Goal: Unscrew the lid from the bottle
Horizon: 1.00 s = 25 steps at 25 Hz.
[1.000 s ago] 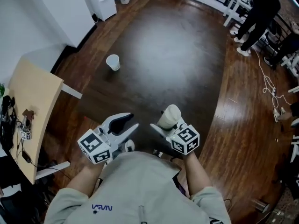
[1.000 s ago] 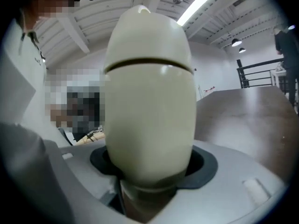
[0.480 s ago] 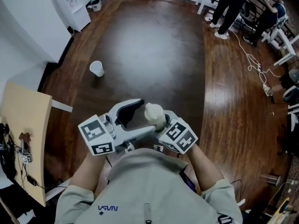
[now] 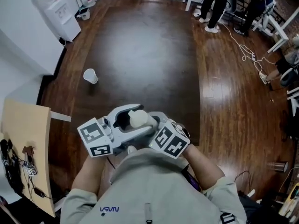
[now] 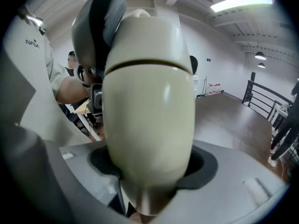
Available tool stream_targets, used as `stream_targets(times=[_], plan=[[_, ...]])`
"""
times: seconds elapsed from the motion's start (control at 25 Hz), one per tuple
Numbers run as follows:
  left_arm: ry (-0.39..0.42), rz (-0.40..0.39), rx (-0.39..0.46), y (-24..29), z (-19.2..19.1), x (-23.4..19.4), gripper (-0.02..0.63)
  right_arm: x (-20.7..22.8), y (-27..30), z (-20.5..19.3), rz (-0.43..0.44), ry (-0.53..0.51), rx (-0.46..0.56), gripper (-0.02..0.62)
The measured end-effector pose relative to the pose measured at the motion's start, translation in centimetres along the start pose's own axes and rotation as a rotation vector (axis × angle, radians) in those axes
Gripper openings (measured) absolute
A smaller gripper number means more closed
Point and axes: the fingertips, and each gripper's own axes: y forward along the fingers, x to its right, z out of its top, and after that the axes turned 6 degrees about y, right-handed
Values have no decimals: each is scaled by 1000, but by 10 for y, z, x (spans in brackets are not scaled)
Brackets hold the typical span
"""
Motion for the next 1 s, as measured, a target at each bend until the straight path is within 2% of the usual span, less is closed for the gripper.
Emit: stream_targets(times=[0.08, 0.16, 0.4, 0.48, 0.6, 0.68, 0.76, 0.84, 0.92, 1.0], plan=[[24, -43, -4, 2, 3, 7, 281, -6, -5, 0, 50, -11, -1, 302], [41, -103, 1, 3, 7, 15, 287, -18, -11, -1, 149, -9, 9, 302], [65, -385, 44, -4, 23, 51, 302, -71, -41, 7, 620, -38, 88, 302], [58, -462, 55, -6, 26, 59, 302, -84, -51, 10, 744, -33, 107, 302], [35, -573, 65, -10, 28, 71, 302, -100, -64, 11, 884, -30, 115, 302], [14, -629, 69, -13, 29, 75, 302, -108, -68, 12, 937, -26, 116, 302], [0, -632, 76, -13, 29, 74, 302, -108, -66, 14, 932, -15, 129, 302], [-9, -580, 94, -11, 29, 66, 305, -98, -58, 17, 851, 2, 148, 302], [-10, -476, 111, -9, 27, 53, 330, -75, -43, 20, 680, 23, 156, 302], [3, -307, 126, -9, 25, 35, 374, -45, -25, 21, 444, 31, 143, 302]])
